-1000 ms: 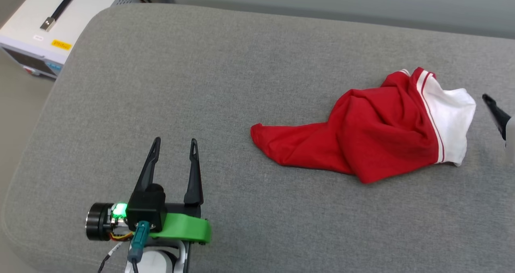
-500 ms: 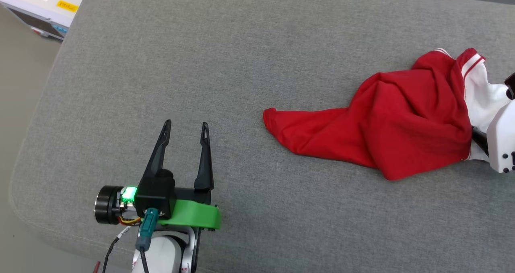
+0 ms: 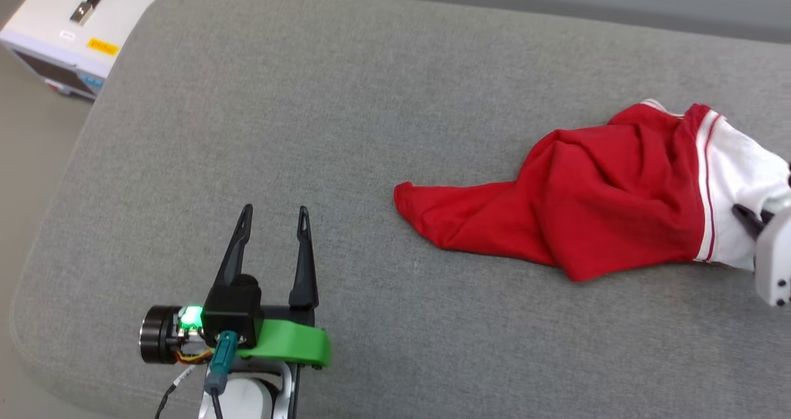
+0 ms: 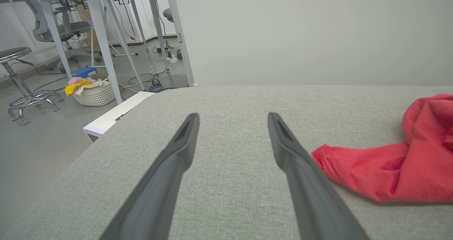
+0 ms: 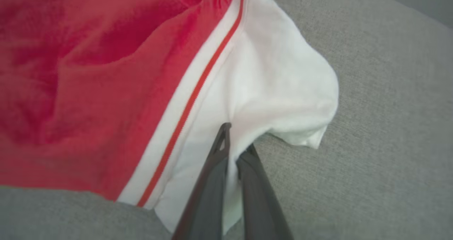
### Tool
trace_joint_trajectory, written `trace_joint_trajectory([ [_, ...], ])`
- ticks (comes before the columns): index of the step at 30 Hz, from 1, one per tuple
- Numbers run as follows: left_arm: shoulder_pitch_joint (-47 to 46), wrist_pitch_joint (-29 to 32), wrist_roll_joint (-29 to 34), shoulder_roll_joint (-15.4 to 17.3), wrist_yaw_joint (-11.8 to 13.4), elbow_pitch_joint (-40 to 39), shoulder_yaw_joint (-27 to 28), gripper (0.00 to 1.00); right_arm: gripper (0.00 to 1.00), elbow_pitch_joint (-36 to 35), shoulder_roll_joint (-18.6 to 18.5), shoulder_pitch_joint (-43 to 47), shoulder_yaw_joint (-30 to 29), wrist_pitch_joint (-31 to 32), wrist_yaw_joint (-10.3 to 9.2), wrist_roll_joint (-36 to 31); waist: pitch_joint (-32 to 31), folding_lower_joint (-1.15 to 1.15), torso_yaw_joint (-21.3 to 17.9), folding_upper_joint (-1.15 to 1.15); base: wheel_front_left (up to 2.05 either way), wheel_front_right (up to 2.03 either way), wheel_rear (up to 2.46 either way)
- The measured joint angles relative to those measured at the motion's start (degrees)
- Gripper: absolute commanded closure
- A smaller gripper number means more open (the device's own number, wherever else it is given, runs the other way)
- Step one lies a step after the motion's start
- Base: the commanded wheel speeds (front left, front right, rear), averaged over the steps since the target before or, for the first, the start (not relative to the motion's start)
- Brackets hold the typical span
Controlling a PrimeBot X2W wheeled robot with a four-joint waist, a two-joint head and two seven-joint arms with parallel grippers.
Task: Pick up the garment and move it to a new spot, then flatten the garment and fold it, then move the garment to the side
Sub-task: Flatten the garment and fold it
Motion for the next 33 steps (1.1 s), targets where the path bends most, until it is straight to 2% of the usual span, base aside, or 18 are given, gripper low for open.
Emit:
trace_joint_trajectory([
  [5, 2.7, 0.0, 0.2, 0.2, -0.2, 0.2, 0.4, 0.00, 1.00, -5.4, -1.6, 10.6, -5.9, -1.5, 0.00, 0.9, -3.4, 0.00, -1.5, 0.00, 0.00, 0.00, 0.00],
  [10, 4.3, 0.0, 0.3, 0.6, -0.4, 0.2, 0.8, 0.00, 1.00, -8.7, -1.3, 23.6, -14.0, -0.2, 0.00, 1.1, -6.1, 0.00, -3.2, 0.00, 0.00, 0.00, 0.00],
  [16, 4.7, 0.0, 0.3, 0.9, -0.9, 0.3, 0.8, 0.00, 1.00, -9.3, 3.7, 36.0, -20.4, 3.5, 0.00, 0.1, -8.0, 0.00, -4.6, 0.00, 0.00, 0.00, 0.00],
  [19, 4.7, 0.0, 0.4, 1.1, -1.0, 0.4, 0.9, 0.00, 1.00, -9.4, 6.0, 37.5, -22.3, 3.5, 0.00, -2.1, -8.5, 0.00, -4.8, 0.00, 0.00, 0.00, 0.00],
  [20, 4.7, 0.0, 0.4, 1.3, -1.2, 0.4, 1.0, 0.00, 0.89, -9.5, 6.8, 37.4, -22.9, 3.3, 0.00, -2.8, -8.6, 0.00, -4.9, 0.00, 0.00, 0.00, 0.00],
  [21, 4.7, 0.0, 0.4, 1.5, -1.4, 0.4, 1.0, 0.00, 0.00, -9.8, 7.5, 37.4, -23.6, 2.7, 0.00, -3.5, -8.6, 0.00, -5.0, 0.00, 0.00, 0.00, 0.00],
  [26, 4.3, 0.0, 0.4, 3.0, -2.9, 0.4, 1.3, 0.00, 0.00, -13.7, 11.4, 37.1, -28.6, -3.5, 0.00, -10.7, -9.2, 0.00, -6.0, 0.00, 0.00, 0.00, 0.00],
  [33, -4.8, 0.0, 0.9, 8.3, -8.9, 0.6, 1.0, 0.00, 0.00, -26.6, 19.1, 34.6, -35.2, -12.0, 0.00, -20.7, -9.6, 0.00, -8.0, 0.00, 0.00, 0.00, 0.00],
])
